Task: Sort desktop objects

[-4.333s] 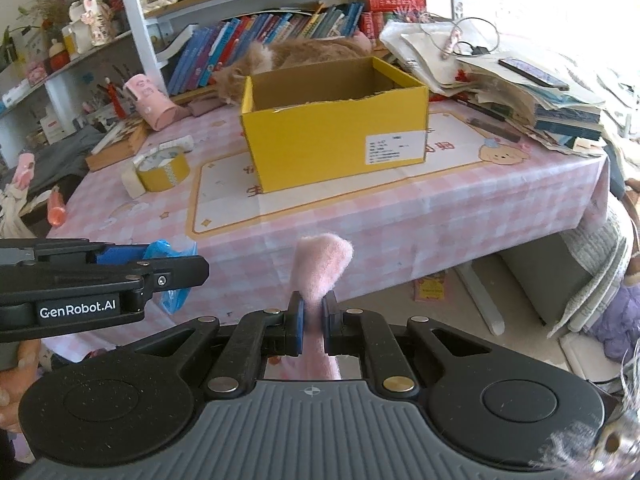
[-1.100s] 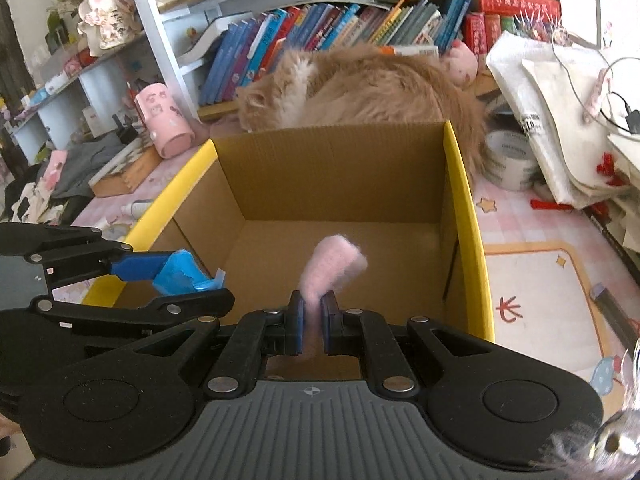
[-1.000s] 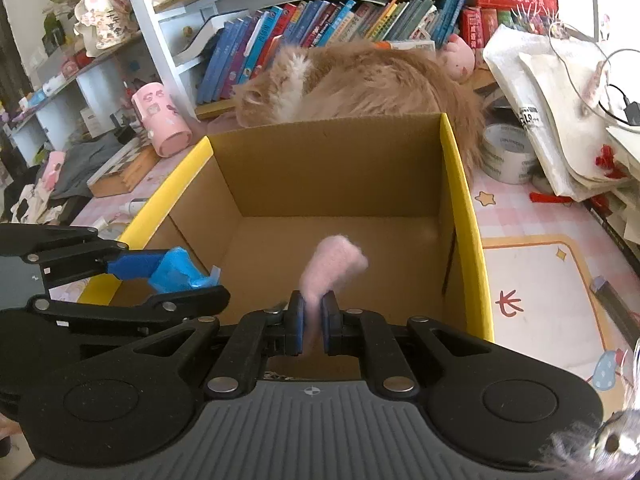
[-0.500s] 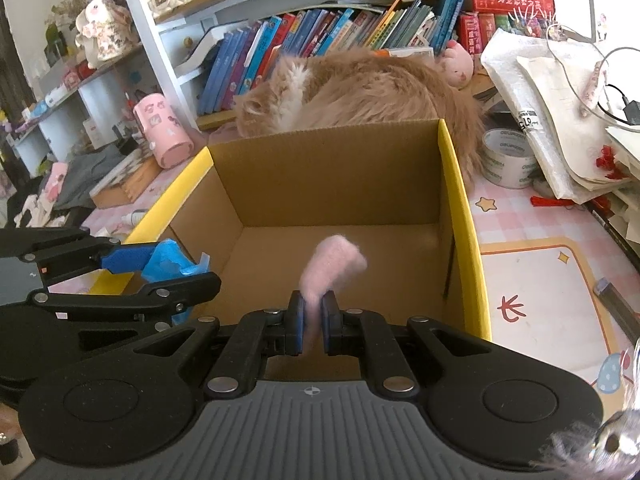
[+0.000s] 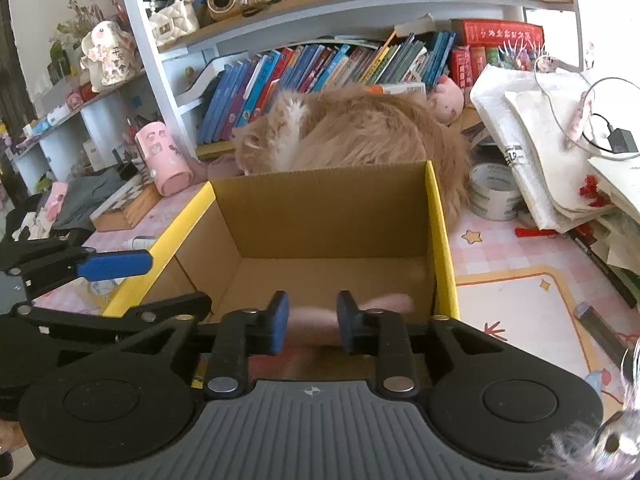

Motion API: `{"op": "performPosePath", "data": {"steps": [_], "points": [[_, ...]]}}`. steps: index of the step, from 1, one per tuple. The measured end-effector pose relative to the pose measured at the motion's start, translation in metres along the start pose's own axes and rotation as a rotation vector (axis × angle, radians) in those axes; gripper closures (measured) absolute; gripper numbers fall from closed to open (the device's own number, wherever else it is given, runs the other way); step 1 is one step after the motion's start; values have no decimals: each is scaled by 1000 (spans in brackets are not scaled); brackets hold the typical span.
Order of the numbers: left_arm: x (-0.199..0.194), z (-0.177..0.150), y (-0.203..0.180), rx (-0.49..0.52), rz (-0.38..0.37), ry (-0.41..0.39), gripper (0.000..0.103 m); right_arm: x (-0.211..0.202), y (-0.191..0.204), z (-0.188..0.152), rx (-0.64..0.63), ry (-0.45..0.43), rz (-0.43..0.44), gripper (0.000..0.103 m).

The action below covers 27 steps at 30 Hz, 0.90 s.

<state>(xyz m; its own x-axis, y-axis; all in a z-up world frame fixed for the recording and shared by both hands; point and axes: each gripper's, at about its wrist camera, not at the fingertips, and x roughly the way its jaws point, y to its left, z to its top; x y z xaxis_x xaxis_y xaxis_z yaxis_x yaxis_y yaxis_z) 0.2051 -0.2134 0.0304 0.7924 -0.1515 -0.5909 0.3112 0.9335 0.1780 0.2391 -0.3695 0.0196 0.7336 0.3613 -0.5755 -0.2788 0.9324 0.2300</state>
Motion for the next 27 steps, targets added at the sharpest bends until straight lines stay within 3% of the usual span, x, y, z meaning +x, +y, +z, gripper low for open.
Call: {"op": "performPosePath", "data": {"steps": [10,27], "points": [[-19,4,4,-40,24,-59,23,-22,3,0,6,-54,-26,66],[-63,-6,28,-112,54,-139,17,-59,25,-13,28,-113,-94,56]]}}
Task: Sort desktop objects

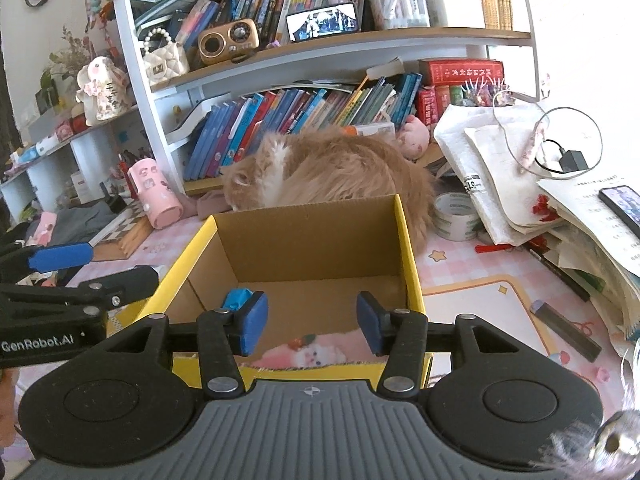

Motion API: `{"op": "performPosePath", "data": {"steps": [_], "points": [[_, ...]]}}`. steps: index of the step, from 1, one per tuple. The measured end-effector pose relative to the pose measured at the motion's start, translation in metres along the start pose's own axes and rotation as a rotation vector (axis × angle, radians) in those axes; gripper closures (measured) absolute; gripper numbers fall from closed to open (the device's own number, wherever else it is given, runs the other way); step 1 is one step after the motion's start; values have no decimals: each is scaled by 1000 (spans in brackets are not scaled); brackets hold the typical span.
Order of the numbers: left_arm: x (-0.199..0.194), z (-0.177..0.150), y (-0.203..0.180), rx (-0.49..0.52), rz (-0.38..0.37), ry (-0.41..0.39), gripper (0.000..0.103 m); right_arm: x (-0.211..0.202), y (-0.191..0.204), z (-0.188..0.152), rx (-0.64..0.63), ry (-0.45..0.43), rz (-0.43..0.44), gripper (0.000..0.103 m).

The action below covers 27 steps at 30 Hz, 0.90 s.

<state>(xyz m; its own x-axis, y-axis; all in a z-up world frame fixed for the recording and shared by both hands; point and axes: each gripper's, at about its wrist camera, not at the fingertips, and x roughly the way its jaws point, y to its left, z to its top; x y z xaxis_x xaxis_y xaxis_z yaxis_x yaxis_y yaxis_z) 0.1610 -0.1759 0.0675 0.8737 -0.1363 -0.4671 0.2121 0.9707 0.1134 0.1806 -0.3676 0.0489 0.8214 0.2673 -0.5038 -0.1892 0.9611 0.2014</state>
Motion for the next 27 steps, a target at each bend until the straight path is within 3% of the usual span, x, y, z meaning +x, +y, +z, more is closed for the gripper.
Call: {"op": "performPosePath", "data": {"steps": [17,27], "points": [[-45,-33,66,-2,-52,-18,17,-42,46,-36,89,-26,-149,56],[-81,-74,121,-17,-68,30,17,-63,107,-74,134,9,-210,56]]}}
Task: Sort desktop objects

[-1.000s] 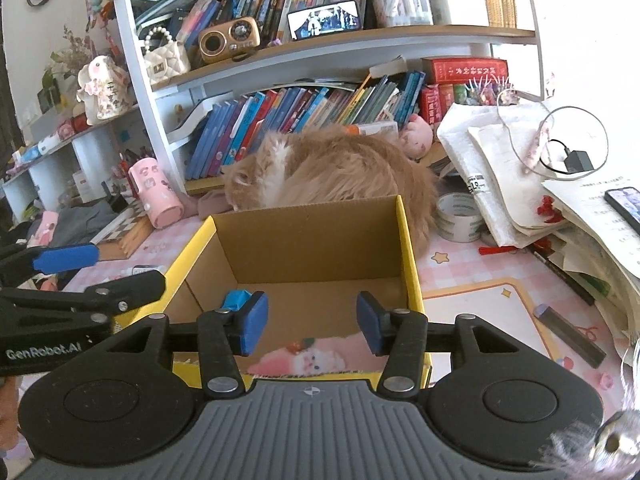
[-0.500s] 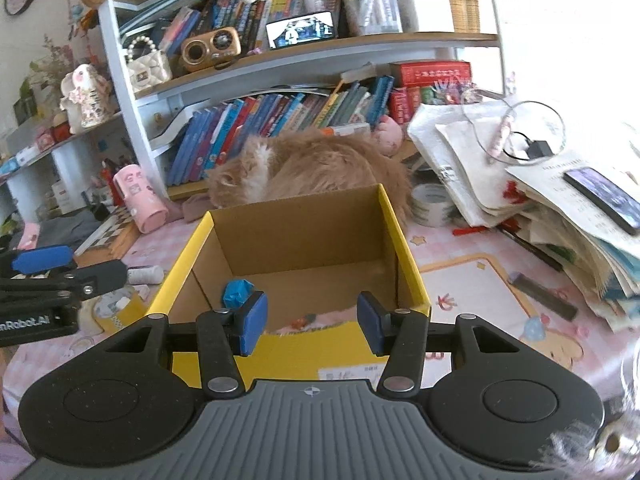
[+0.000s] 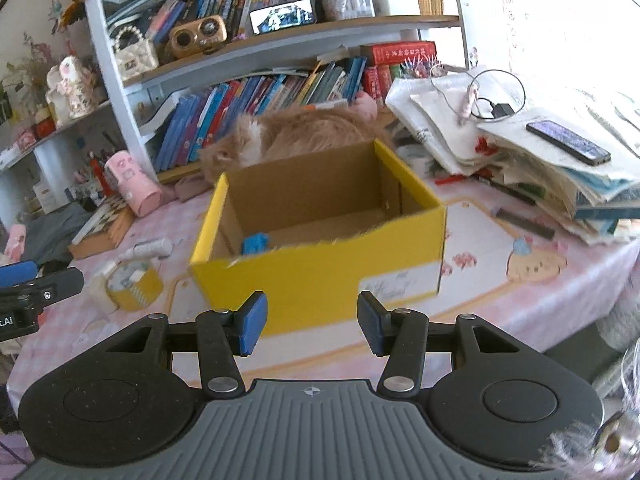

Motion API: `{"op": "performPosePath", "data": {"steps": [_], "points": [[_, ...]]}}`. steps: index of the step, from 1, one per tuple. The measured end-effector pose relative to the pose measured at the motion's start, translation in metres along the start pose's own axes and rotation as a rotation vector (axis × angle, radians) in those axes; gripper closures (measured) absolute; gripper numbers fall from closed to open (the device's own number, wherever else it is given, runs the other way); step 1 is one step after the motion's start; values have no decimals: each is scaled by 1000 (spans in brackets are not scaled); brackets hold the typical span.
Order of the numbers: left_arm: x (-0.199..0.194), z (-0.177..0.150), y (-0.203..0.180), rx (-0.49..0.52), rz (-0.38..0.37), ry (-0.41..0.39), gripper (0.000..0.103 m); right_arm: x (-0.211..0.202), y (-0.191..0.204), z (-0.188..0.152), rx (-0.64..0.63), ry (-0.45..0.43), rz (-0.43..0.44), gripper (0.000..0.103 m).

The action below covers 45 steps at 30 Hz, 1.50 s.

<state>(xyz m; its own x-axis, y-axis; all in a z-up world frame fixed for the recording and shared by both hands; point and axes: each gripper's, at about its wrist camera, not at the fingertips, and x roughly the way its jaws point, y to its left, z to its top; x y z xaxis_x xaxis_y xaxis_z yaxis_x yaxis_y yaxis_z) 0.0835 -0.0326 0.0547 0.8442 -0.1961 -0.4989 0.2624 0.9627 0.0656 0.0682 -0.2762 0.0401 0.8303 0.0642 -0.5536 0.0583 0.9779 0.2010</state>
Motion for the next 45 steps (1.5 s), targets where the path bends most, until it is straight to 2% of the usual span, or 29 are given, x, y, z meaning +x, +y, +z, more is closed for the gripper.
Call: {"op": "performPosePath", "data": {"steps": [12,17,23,28,37,45], "points": [[-39,-53,41,-41,5,59,17,-24,63,-58,-36,76,3,56],[-50,-76,54,-48,58,102,17,-18,85,-77,-70,129,48,56],[-64,-98,69,-76,105,146,17,-10,102,-81,-62,155,100,56],[-66,-103,76,-68,128,160,17,-5,119,-81,-103,171,138,56],[-65,-106,80,-81,131,164,17,-6,156,-88,-274,178,210,53],[-65,-105,80,-81,135,158,17,-3,159,-91,-291,200,225,51]]}}
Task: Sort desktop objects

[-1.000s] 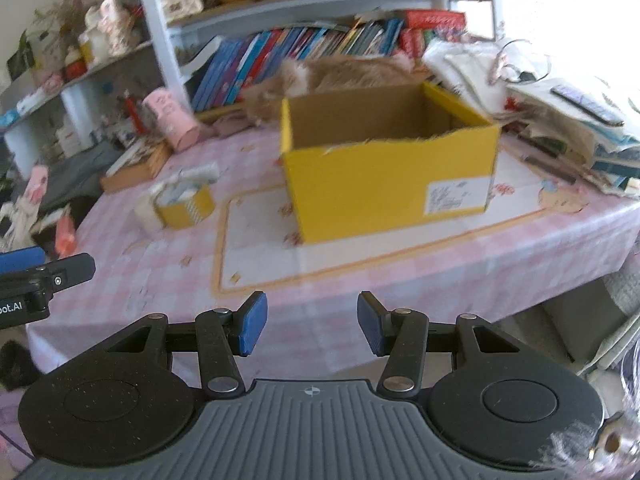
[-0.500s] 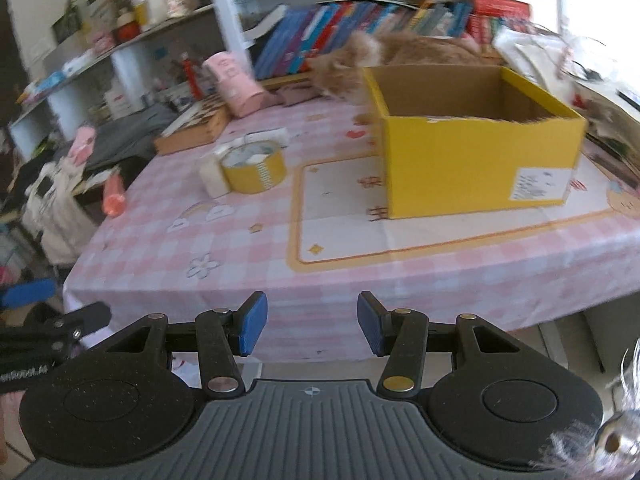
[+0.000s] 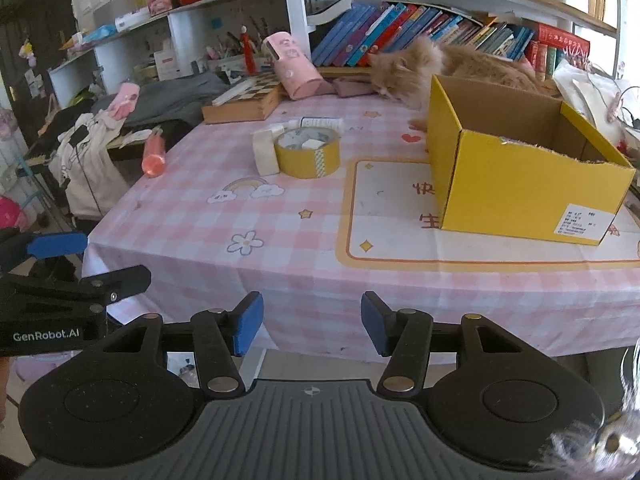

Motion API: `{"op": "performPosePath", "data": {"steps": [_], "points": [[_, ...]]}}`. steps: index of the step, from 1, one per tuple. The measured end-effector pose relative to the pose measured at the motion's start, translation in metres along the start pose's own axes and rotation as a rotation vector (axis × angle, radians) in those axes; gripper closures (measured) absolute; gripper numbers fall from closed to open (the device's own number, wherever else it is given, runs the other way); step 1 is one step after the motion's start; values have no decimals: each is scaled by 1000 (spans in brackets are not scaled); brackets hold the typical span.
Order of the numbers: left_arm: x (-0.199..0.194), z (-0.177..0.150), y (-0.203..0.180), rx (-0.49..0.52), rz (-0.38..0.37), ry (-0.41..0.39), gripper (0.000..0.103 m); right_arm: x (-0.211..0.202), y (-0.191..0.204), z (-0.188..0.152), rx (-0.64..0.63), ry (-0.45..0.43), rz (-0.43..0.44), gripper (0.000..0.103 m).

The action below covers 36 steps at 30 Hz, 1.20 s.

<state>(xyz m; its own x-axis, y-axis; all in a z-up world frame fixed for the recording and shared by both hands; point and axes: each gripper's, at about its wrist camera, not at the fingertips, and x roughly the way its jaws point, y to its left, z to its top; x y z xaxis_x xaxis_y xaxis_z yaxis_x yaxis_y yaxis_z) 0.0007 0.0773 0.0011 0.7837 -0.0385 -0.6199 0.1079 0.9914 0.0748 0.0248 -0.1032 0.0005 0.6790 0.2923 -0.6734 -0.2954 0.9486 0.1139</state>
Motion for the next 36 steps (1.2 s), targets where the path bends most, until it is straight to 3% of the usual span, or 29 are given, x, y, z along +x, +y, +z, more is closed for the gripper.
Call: {"op": "performPosePath", "data": {"steps": [11,36], "points": [[2,3,2,25,-3,-6,17,2,3,-1,-6,16,6,47],[13,2,9,-39,9,30,17,19,13,5,-85,61,39,41]]}}
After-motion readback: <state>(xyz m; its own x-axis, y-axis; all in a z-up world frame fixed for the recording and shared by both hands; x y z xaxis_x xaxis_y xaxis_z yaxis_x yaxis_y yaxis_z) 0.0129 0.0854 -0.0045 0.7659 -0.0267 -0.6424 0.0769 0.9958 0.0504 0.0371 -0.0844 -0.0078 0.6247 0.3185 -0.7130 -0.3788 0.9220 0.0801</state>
